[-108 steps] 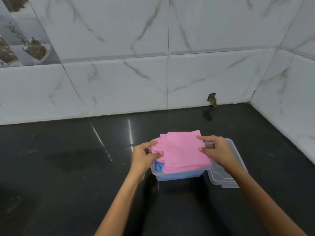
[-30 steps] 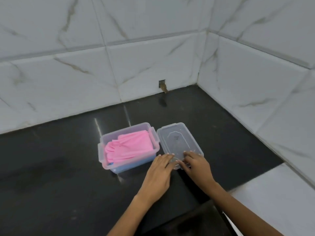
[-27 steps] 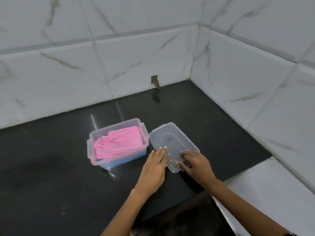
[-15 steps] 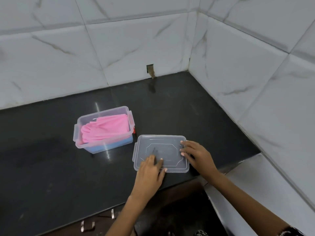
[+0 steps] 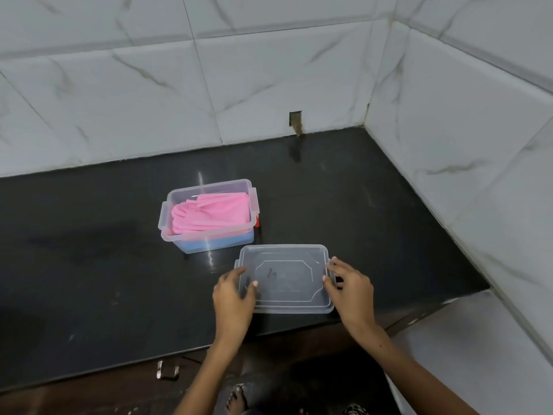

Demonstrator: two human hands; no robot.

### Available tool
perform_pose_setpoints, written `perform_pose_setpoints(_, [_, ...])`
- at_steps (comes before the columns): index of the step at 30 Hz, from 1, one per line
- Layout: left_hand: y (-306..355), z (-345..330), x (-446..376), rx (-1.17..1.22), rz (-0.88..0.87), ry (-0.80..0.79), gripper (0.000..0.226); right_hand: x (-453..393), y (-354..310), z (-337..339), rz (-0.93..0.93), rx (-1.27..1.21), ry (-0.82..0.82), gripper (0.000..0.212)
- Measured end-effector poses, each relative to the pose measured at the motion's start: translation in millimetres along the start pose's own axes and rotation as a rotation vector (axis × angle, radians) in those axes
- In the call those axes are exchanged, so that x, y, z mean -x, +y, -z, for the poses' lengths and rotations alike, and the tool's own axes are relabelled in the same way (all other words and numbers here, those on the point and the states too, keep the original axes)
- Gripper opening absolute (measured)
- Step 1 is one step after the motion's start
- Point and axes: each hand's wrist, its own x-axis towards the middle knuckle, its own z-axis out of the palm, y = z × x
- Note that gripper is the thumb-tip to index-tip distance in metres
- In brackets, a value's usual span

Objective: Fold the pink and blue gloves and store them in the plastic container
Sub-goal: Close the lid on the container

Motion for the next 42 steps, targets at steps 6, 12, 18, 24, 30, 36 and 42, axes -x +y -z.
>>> perform_pose_setpoints(6, [-8.3, 45.4, 29.5, 0.098, 0.114, 0.194, 0.034, 11.5, -43.4, -5.9, 0.112, -0.165, 0.004, 0.032])
perform_pose_setpoints(12, [8.4, 92.1, 21.2, 0.155, 0.025, 0.336, 0.035, -10.1, -94.9, -6.8, 0.262, -0.298, 0.058, 0.036])
perform_pose_setpoints(18, [22.1, 122.8, -56.0, 0.132, -0.044, 0.346, 0.031, -75.8, -149.4, -30.8, 0.266, -0.288, 0.122, 0.031])
perform_pose_setpoints(24, [14.6, 132.6, -126.5, 0.063, -0.012, 0.253, 0.031, -116.3, -174.2, -63.1, 0.271, -0.154, 0.162, 0.017])
perform_pose_setpoints(30, [-4.3, 127.9, -144.4, 0.021, -0.038, 0.185, 0.035, -126.5, -172.7, -81.5, 0.203, 0.042, 0.102, 0.018])
perform_pose_setpoints(36, [-11.2, 125.7, -153.6, 0.057, -0.055, 0.177, 0.034, -126.7, -186.1, -99.7, 0.452, 0.412, -0.172, 0.042])
perform_pose_setpoints(42, [-15.1, 121.8, -164.1, -0.015, -0.102, 0.175, 0.035, -138.2, -192.9, -119.3, 0.580, 0.514, -0.431, 0.051])
